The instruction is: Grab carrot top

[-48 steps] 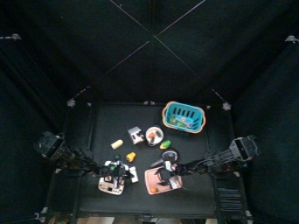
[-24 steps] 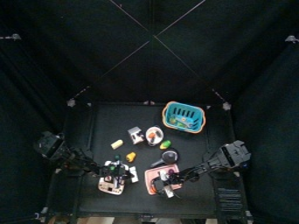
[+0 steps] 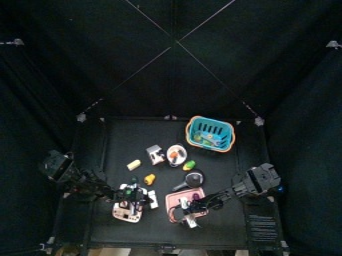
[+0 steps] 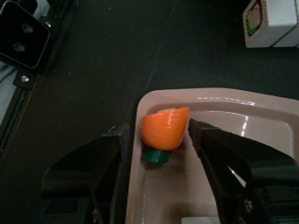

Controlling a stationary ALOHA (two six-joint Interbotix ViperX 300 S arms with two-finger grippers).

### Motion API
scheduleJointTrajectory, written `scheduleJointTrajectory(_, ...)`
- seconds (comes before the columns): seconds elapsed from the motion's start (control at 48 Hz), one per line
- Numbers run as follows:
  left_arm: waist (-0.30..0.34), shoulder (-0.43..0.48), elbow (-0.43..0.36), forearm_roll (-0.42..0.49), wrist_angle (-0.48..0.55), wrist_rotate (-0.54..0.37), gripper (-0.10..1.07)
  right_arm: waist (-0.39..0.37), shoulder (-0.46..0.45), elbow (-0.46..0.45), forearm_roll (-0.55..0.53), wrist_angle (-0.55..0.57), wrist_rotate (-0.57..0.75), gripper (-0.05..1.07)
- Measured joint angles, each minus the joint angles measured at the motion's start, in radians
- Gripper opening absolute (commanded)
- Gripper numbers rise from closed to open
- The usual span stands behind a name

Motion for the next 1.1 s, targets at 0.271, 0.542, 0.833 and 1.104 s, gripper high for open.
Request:
scheduleJointTrajectory(0.271, 0.000, 0.000, 0.000, -0.002, 0.000, 0.000, 0.50, -0.003, 0.002, 0.000, -0.003, 0.014, 0.000, 0.76)
scheduleJointTrajectory(0.542, 0.000, 0.002, 0.000, -0.002, 0.000, 0.000, 0.50, -0.006, 0.002, -0.002, -0.005, 0.020, 0.000, 0.61)
scheduleJointTrajectory(0.833, 0.002, 0.002, 0.000, -0.002, 0.000, 0.000, 0.50, -0.011, -0.041, -0.002, -0.035, 0.020, -0.002, 0.60)
scheduleJointTrajectory(1.104, 0.000, 0.002, 0.000, -0.003, 0.000, 0.000, 0.50, -0.014, -0.052, 0.000, -0.041, 0.020, -0.002, 0.60)
